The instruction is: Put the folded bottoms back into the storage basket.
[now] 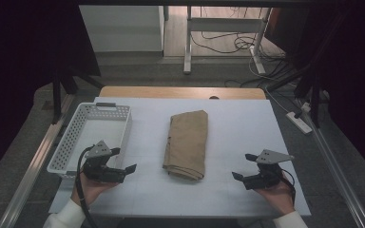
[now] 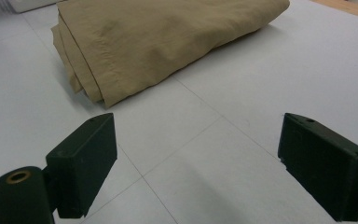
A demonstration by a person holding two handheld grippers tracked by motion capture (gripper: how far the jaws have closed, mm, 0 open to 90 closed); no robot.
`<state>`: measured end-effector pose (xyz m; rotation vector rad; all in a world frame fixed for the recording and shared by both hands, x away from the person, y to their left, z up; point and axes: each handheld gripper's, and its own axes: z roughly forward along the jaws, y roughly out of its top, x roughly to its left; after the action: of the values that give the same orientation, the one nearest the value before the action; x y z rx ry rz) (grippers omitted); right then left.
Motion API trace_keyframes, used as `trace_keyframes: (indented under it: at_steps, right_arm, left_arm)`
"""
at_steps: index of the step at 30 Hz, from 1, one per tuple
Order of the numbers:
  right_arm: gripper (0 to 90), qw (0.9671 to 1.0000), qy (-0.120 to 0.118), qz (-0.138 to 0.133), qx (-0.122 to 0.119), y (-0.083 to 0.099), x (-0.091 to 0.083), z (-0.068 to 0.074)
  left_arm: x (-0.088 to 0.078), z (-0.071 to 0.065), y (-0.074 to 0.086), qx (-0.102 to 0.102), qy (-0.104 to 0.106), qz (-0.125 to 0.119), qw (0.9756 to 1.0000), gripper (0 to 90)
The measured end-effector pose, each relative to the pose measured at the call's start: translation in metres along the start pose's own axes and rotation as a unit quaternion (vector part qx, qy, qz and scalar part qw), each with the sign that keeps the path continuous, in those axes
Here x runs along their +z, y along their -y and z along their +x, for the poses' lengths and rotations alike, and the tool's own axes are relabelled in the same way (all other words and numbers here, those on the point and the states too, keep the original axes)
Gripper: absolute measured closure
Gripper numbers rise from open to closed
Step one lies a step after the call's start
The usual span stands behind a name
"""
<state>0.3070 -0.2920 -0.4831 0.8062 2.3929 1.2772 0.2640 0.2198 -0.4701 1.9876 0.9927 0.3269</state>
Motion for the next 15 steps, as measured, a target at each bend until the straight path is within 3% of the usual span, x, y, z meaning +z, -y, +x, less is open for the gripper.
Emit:
trace_keyframes:
  at_steps: [15]
  right_arm:
    - [11.9,1.0,-0.001,0.001,0.001,-0.0001,0.0011,0.0007]
  left_arm:
    - [-0.0005,0.0011,0.0002,0.001,0.001,-0.001,1.0,8.7]
